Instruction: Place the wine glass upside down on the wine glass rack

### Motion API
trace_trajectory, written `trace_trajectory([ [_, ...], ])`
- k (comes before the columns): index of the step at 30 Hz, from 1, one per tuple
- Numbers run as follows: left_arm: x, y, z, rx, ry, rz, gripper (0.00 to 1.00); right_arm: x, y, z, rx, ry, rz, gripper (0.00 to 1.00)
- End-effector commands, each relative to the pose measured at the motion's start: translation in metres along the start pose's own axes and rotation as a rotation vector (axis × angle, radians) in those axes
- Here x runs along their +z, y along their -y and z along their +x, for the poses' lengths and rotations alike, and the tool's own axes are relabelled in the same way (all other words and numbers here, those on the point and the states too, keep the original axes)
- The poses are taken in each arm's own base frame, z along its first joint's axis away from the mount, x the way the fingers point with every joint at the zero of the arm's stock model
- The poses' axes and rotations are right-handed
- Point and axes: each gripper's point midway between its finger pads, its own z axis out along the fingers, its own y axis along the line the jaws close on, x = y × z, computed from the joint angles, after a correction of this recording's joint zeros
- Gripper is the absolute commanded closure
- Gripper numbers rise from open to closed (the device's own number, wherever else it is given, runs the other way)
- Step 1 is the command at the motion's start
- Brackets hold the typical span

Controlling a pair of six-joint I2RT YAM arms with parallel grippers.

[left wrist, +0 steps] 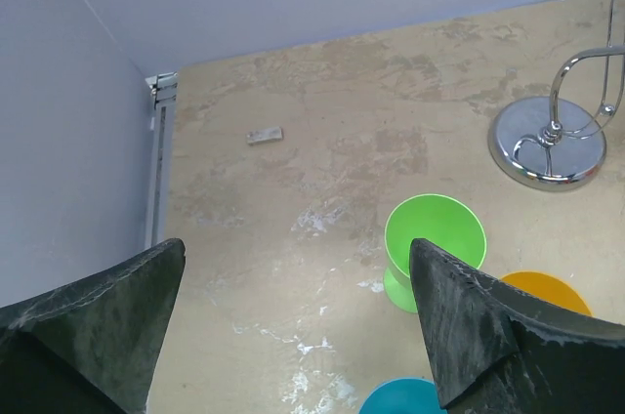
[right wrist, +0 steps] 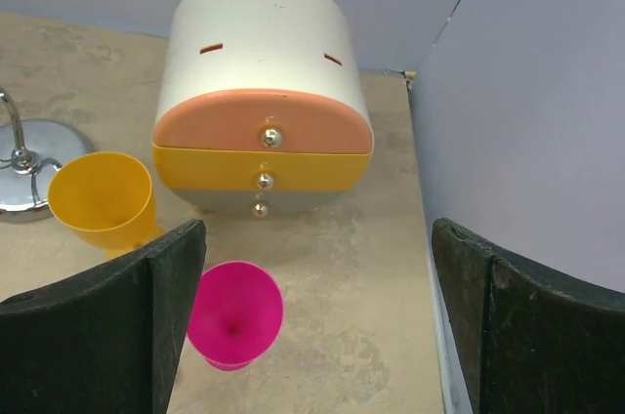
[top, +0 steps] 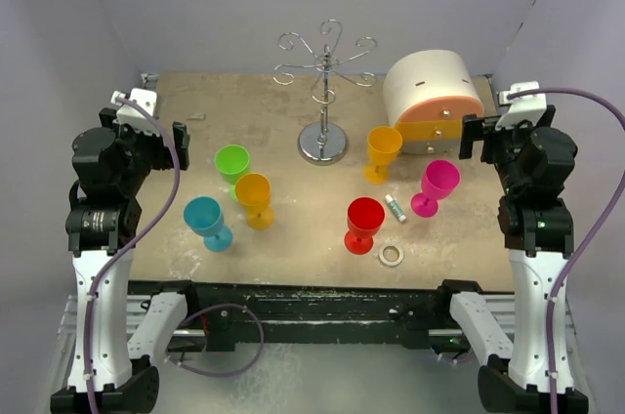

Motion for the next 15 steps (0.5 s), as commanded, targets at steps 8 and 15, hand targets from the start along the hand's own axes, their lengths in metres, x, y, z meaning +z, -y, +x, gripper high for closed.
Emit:
trace_trajectory([
  [8, -0.0048, -0.0062, -0.0236, 0.000, 0.086, -0.043, 0.01, 0.0007, 0.0000, -0.0241, -0.004, 0.089, -0.015, 0.00],
  [15, -0.0043, -0.0002, -0.0253, 0.014, 0.099, -0.008, 0.01, -0.0005, 0.0014, -0.0265, -0.035, 0.101, -0.013, 0.00],
])
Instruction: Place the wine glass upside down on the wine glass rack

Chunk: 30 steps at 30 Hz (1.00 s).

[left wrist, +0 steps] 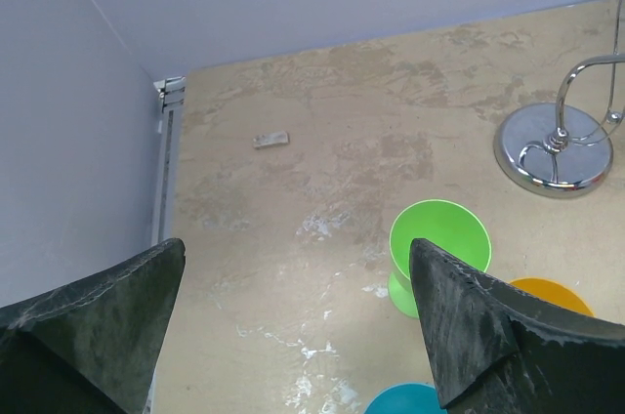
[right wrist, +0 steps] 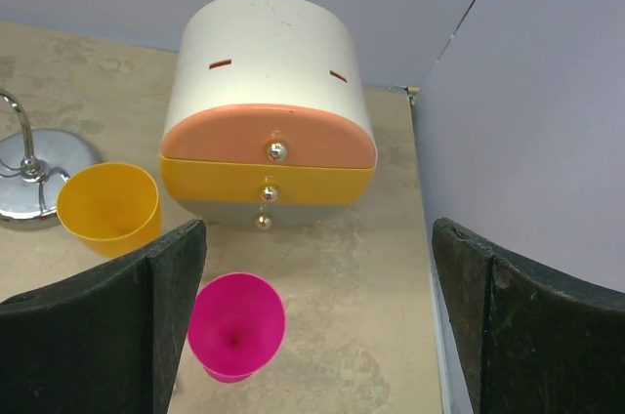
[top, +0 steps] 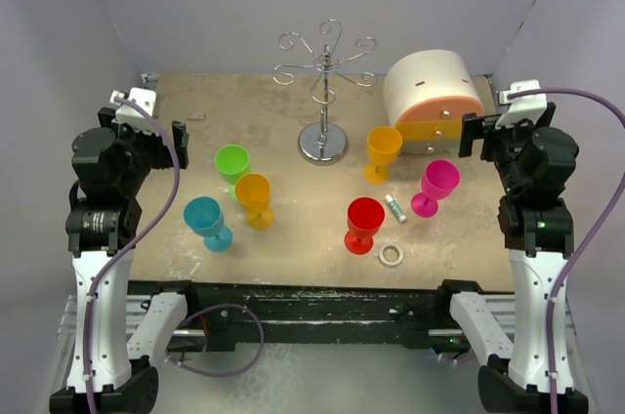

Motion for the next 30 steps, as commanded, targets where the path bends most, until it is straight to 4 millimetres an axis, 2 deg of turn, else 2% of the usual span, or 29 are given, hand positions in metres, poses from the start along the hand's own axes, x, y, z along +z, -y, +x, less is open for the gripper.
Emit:
trace_trajectory([
  [1, -0.002, 0.003, -0.021, 0.012, 0.084, 0.020, 0.01, -0.002, 0.004, -0.018, -0.044, 0.067, 0.004, 0.00],
  [6, -0.002, 0.009, -0.023, 0.037, 0.098, 0.055, 0.01, -0.008, 0.000, -0.018, -0.100, 0.068, -0.030, 0.00],
  [10, -0.002, 0.025, -0.024, 0.068, 0.112, 0.152, 0.01, -0.012, -0.012, -0.018, -0.165, 0.066, -0.112, 0.00],
  [13, -0.002, 0.042, -0.020, 0.081, 0.111, 0.254, 0.01, -0.015, -0.028, -0.015, -0.212, 0.062, -0.215, 0.00],
  [17, 0.000, 0.067, -0.018, 0.084, 0.114, 0.402, 0.01, -0.016, -0.059, -0.006, -0.264, 0.068, -0.406, 0.00],
  [21, 0.015, 0.086, -0.025, 0.060, 0.086, 0.540, 0.01, -0.007, -0.075, 0.002, -0.260, 0.048, -0.507, 0.00],
  [25, 0.034, 0.098, -0.048, 0.055, 0.106, 0.634, 0.01, 0.001, -0.083, 0.004, -0.254, 0.065, -0.555, 0.00],
  [27, 0.049, 0.103, -0.056, 0.092, 0.111, 0.655, 0.01, 0.009, -0.087, 0.011, -0.258, 0.054, -0.576, 0.00],
  [30, 0.071, 0.125, -0.057, 0.201, 0.098, 0.732, 0.01, 0.025, -0.091, 0.025, -0.281, 0.047, -0.593, 0.00],
])
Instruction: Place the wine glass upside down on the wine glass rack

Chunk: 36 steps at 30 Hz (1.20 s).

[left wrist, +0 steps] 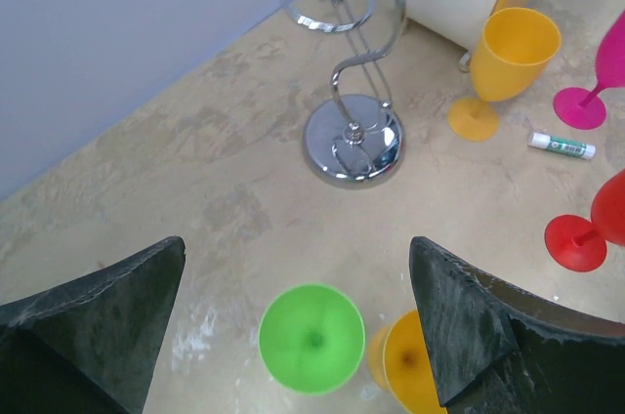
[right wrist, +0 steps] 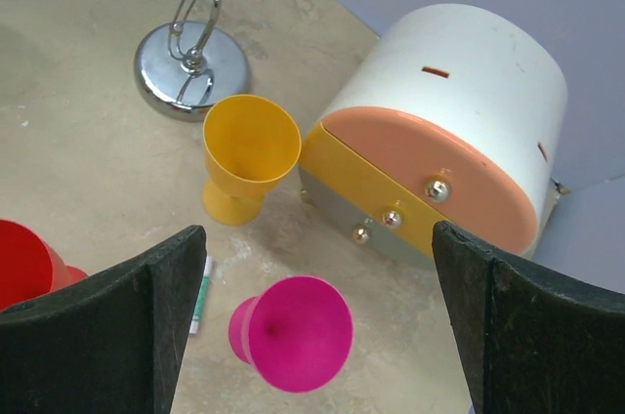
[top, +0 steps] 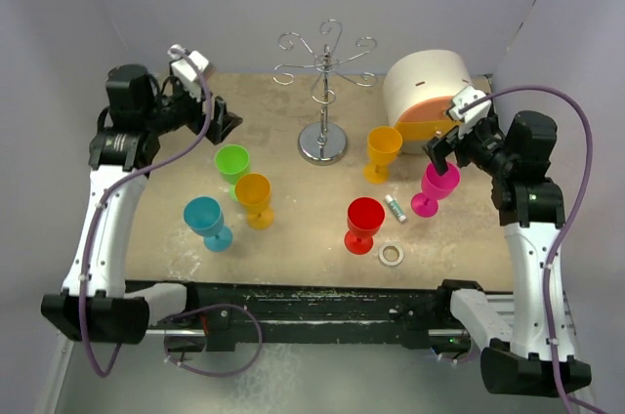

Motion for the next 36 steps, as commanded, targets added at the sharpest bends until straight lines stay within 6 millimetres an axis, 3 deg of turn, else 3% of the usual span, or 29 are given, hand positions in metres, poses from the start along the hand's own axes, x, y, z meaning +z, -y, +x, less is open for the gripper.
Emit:
trace_trajectory([
  [1, 0.030, 0.019, -0.038, 0.209, 0.049, 0.145, 0.01, 0.020, 0.001, -0.001, -0.067, 0.065, -0.046, 0.00],
  [6, 0.074, 0.025, -0.057, 0.361, 0.046, 0.194, 0.01, 0.036, -0.006, 0.002, -0.055, 0.119, -0.092, 0.00],
  [12, 0.124, 0.027, -0.060, 0.456, 0.002, 0.251, 0.01, 0.026, -0.010, 0.002, -0.069, 0.124, -0.072, 0.00],
  [20, 0.168, 0.037, -0.047, 0.491, -0.055, 0.294, 0.00, 0.026, -0.019, 0.009, -0.058, 0.116, -0.107, 0.00],
  [22, 0.177, 0.039, -0.046, 0.474, -0.050, 0.291, 0.04, 0.027, -0.021, 0.012, -0.059, 0.111, -0.112, 0.00],
  [27, 0.190, 0.045, -0.045, 0.489, -0.063, 0.271, 0.22, 0.027, -0.021, 0.015, -0.058, 0.105, -0.110, 0.00],
  [32, 0.187, 0.037, -0.049, 0.505, -0.070, 0.224, 0.30, 0.027, -0.023, 0.014, -0.053, 0.110, -0.119, 0.00],
  [36, 0.185, 0.032, -0.051, 0.514, -0.082, 0.192, 0.43, 0.029, -0.021, 0.016, -0.050, 0.101, -0.112, 0.00],
])
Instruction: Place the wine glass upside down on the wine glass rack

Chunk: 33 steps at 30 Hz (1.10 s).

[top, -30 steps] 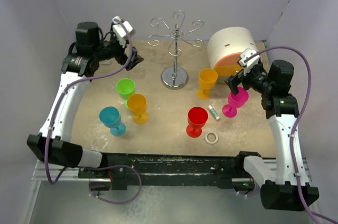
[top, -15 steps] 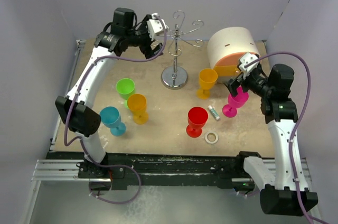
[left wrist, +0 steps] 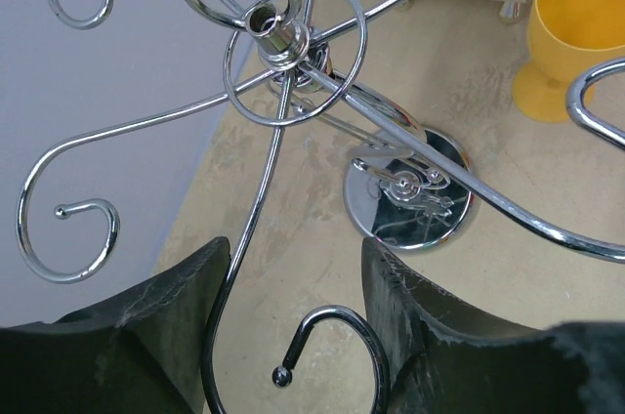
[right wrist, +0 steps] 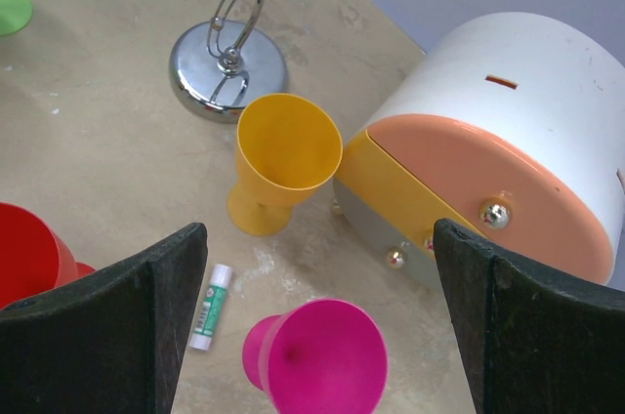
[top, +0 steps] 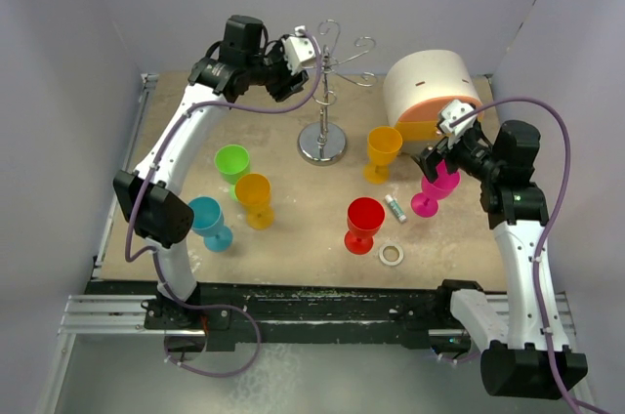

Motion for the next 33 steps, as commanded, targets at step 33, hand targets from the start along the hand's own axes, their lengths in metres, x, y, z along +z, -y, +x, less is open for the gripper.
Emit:
trace_trajectory([
  [33, -0.065, 0.034, -0.041, -0.230, 0.001, -0.147, 0.82, 0.011, 0.014, 0.000, 0.031, 0.001, 0.037, 0.00],
])
